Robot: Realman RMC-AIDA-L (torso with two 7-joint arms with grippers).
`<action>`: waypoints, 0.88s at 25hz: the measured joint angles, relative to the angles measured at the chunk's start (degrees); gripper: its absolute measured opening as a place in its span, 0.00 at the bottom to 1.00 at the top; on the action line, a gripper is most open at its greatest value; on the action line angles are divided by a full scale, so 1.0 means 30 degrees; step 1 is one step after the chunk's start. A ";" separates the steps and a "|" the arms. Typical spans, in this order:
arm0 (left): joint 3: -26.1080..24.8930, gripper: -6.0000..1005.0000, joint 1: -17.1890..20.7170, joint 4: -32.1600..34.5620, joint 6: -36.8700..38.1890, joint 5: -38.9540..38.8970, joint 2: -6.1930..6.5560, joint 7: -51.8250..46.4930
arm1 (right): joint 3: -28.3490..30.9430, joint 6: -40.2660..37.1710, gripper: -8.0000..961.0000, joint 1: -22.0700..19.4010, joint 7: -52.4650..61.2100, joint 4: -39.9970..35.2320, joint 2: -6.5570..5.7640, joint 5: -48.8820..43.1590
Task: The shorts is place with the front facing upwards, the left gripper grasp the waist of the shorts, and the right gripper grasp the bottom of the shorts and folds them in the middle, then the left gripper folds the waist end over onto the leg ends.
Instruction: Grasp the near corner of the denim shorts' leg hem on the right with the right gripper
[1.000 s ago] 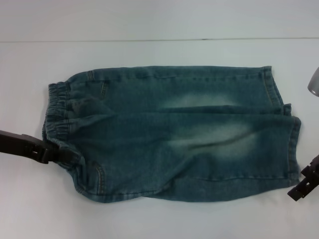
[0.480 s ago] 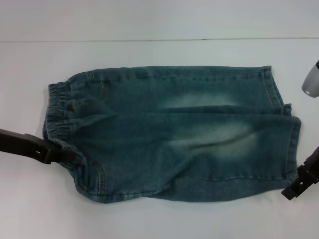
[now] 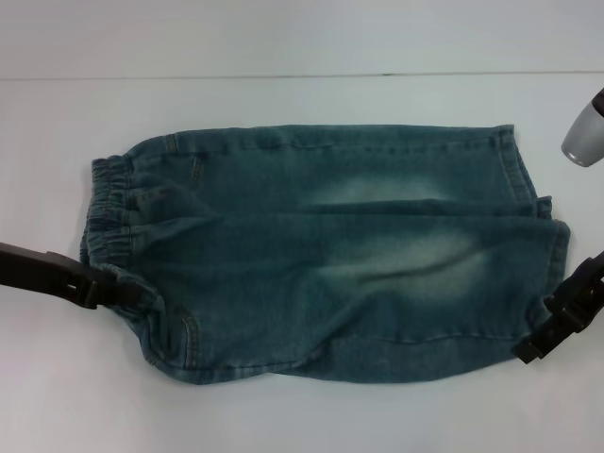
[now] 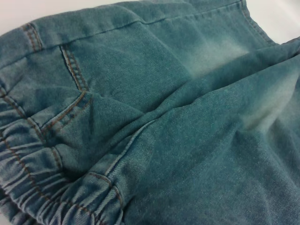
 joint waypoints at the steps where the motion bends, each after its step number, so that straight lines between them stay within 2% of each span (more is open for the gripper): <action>1: -0.0001 0.05 -0.0005 -0.0003 -0.0005 0.0005 0.0000 -0.0001 | -0.0041 0.0038 0.96 0.0022 -0.0011 0.0002 0.0017 0.0000; 12: 0.0028 0.05 -0.0075 -0.0003 -0.0316 0.0018 0.0009 -0.0017 | -0.0186 0.0932 0.94 0.0217 -0.0081 0.0028 0.0278 -0.0080; 22: 0.0030 0.05 -0.0104 -0.0138 -0.0422 0.0029 0.0031 -0.0030 | -0.1089 0.1477 0.54 0.0353 -0.0109 0.0236 0.0371 -0.0089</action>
